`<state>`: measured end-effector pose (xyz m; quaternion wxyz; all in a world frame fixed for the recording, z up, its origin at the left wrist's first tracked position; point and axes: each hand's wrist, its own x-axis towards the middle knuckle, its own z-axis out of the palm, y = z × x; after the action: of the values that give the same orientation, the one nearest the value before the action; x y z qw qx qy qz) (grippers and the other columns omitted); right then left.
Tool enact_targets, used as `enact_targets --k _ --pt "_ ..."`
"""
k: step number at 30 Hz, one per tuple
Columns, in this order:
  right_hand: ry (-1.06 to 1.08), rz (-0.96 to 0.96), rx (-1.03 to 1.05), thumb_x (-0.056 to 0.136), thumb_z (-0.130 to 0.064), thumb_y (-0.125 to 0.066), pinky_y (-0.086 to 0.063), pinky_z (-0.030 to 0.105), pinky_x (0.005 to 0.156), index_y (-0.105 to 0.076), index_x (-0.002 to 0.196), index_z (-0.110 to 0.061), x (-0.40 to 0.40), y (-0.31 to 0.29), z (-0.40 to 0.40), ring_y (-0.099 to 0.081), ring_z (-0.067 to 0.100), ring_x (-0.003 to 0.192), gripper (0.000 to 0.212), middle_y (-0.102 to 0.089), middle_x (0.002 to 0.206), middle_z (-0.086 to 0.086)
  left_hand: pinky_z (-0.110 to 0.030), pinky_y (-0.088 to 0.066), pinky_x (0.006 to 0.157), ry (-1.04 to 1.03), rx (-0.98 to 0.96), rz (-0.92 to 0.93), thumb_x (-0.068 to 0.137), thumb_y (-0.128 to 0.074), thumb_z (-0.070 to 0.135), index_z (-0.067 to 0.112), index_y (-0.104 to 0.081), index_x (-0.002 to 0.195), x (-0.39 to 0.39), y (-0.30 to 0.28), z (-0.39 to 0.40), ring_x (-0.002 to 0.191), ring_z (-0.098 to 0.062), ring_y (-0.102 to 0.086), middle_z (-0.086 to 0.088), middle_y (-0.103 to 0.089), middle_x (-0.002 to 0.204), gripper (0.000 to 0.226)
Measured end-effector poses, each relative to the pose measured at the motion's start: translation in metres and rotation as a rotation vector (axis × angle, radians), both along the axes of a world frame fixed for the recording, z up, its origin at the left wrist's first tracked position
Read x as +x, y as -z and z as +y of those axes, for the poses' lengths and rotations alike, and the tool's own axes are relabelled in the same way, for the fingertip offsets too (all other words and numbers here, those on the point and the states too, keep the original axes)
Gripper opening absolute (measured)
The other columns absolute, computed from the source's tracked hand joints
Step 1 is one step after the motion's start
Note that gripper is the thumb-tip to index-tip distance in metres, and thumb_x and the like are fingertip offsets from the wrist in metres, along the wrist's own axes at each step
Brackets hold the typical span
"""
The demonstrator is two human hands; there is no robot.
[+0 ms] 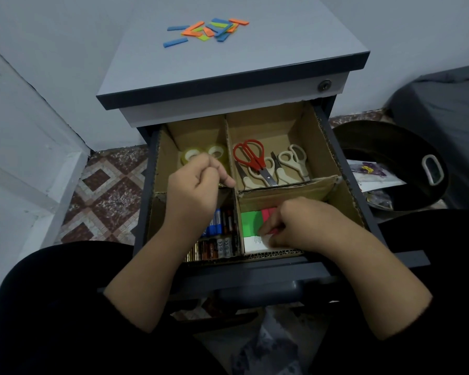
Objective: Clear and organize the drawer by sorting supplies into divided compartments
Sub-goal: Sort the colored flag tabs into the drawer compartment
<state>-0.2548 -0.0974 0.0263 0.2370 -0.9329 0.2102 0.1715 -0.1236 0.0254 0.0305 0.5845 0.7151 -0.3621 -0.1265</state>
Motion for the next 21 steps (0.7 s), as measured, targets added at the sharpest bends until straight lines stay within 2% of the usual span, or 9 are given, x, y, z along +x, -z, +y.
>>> enact_targets --k 2,6,10,14,18,21 --pt "-0.01 0.014 -0.004 0.083 -0.038 -0.065 -0.048 0.022 0.079 -0.069 0.106 -0.046 0.0 -0.001 -0.001 -0.06 0.006 0.099 0.025 -0.065 0.108 -0.02 -0.041 -0.024 0.035 0.0 0.003 -0.002 0.086 -0.036 0.006 0.006 -0.056 0.072 0.001 0.0 0.0 0.044 -0.039 -0.033 -0.01 -0.069 0.075 0.024" --pt "-0.014 0.027 -0.01 0.083 -0.04 -0.066 -0.047 0.023 0.079 -0.066 0.111 -0.048 0.001 -0.001 -0.002 -0.059 0.008 0.102 0.029 -0.064 0.114 -0.018 -0.049 -0.03 0.037 0.0 0.005 -0.002 0.086 -0.037 0.008 0.01 -0.057 0.072 0.0 0.0 0.0 0.052 -0.05 -0.039 -0.007 -0.069 0.075 0.025" --pt "0.004 0.004 0.007 0.083 -0.037 -0.067 -0.045 0.021 0.076 -0.067 0.109 -0.046 0.001 0.001 -0.002 -0.058 0.005 0.094 0.027 -0.062 0.097 -0.02 -0.05 -0.03 0.039 0.003 0.011 -0.026 0.086 -0.036 0.008 0.007 -0.056 0.073 0.0 -0.001 0.0 0.053 -0.05 -0.039 -0.006 -0.069 0.075 0.024" --pt "0.187 -0.088 -0.052 0.083 -0.03 -0.064 -0.051 0.026 0.079 -0.071 0.101 -0.041 -0.002 -0.001 -0.009 -0.061 0.013 0.093 0.023 -0.064 0.095 -0.013 -0.052 -0.031 0.039 0.01 0.006 -0.033 0.087 -0.036 0.007 0.01 -0.056 0.072 0.001 -0.001 0.0 0.054 -0.05 -0.04 -0.007 -0.068 0.076 0.025" --pt "0.375 -0.118 -0.234 0.084 -0.021 -0.059 -0.048 0.028 0.066 -0.073 0.088 -0.03 -0.009 0.004 -0.019 -0.063 0.023 0.085 0.017 -0.067 0.091 -0.001 -0.051 -0.032 0.043 -0.006 0.022 -0.071 0.086 -0.036 0.007 0.01 -0.057 0.071 0.0 -0.001 0.0 0.056 -0.048 -0.042 -0.003 -0.069 0.077 0.026" --pt "0.393 -0.09 -0.234 0.082 -0.022 -0.062 -0.048 0.029 0.066 -0.073 0.082 -0.028 -0.009 0.008 -0.018 -0.063 0.024 0.083 0.012 -0.066 0.086 0.0 -0.05 -0.035 0.049 -0.007 0.031 -0.11 0.086 -0.035 0.007 0.009 -0.056 0.071 0.0 0.0 0.0 0.058 -0.046 -0.045 0.003 -0.07 0.077 0.026"
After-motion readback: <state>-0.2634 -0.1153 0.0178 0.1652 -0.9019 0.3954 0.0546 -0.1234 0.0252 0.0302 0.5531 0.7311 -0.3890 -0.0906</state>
